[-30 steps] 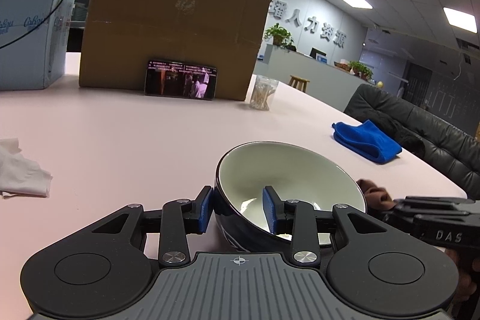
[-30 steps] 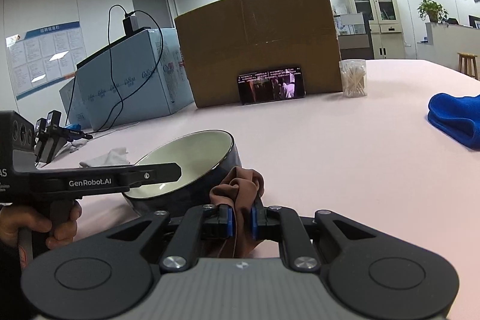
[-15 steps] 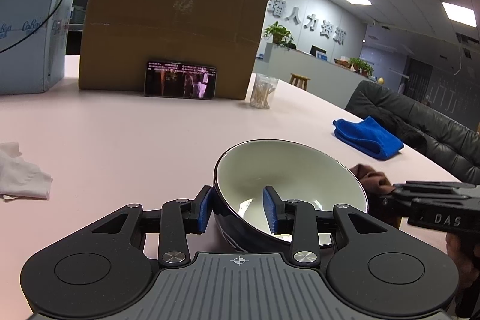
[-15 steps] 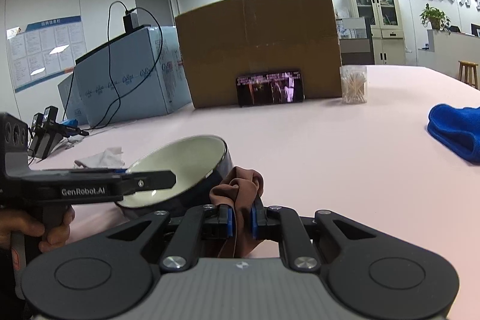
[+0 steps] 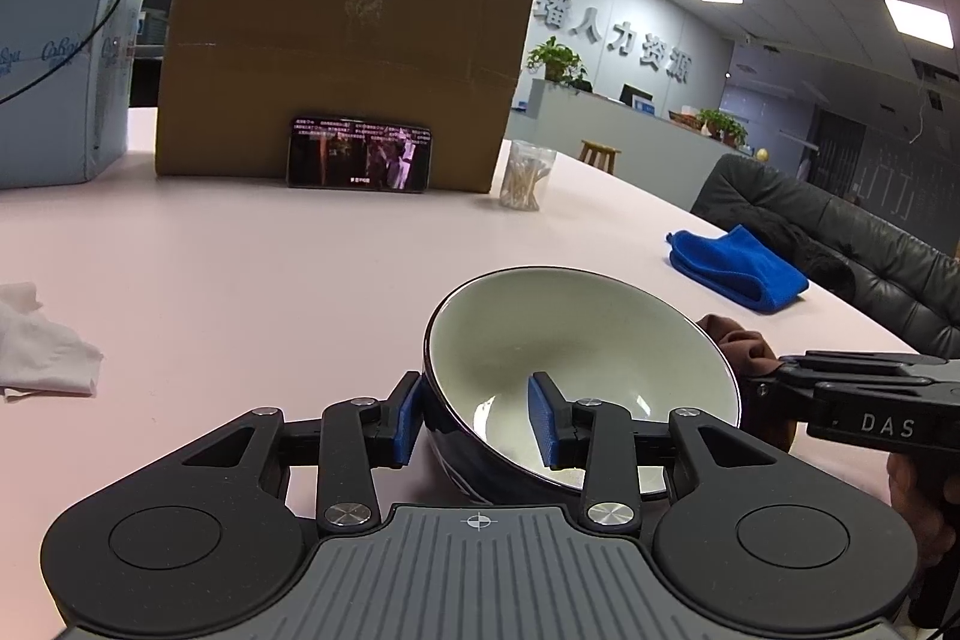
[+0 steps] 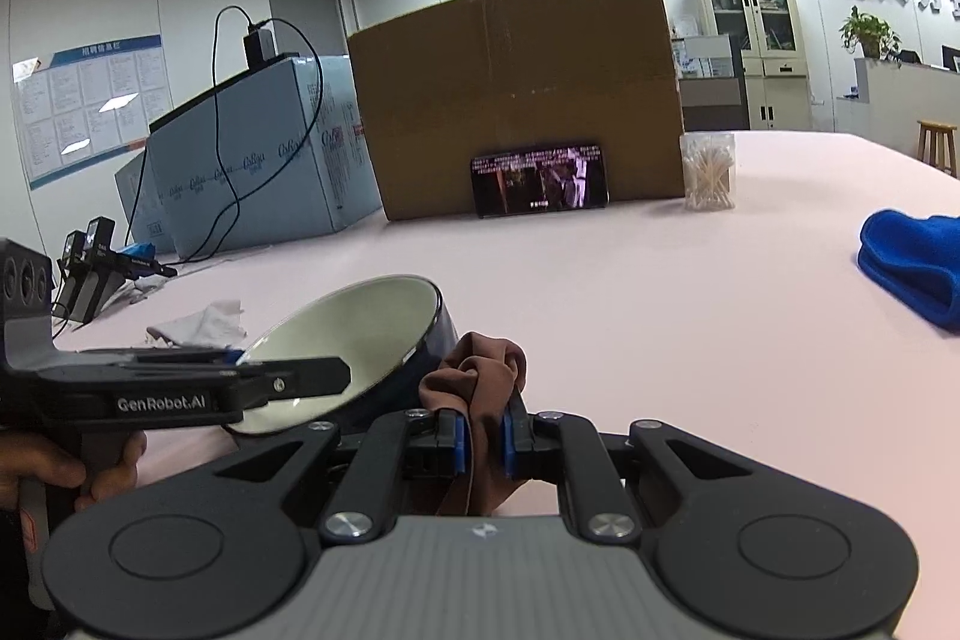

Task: Clean bowl
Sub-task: 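Rotate the bowl with the left gripper while the right gripper wipes its outer wall with the cloth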

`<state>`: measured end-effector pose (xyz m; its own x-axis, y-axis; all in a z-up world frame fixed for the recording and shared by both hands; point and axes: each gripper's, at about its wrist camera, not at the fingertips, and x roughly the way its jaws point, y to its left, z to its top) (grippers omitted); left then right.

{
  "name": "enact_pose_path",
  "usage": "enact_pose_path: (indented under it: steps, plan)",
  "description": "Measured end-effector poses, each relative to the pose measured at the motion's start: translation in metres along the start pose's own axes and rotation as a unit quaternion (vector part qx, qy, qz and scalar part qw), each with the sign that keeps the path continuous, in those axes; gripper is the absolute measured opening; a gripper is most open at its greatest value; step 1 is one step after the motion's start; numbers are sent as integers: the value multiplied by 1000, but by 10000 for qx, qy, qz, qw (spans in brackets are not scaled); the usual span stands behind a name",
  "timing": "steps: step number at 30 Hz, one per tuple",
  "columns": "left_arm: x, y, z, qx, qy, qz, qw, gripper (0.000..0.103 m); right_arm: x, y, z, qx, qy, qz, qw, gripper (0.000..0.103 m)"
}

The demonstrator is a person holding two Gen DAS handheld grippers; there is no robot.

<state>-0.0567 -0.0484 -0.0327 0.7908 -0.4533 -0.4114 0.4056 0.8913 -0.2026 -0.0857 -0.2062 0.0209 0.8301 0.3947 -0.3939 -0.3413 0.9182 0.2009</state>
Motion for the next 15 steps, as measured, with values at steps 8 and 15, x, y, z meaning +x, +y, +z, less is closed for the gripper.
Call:
enact_pose_path:
  steps: [8, 15]
  plan:
    - [-1, 10, -2, -324, -114, -302, 9990, 43, 1, -2, -3, 7, 54, -62, 10000, 13]
    - [-2, 13, -3, -429, -151, -362, 9983, 44, -12, 4, -2, -90, -105, -43, 9999, 14]
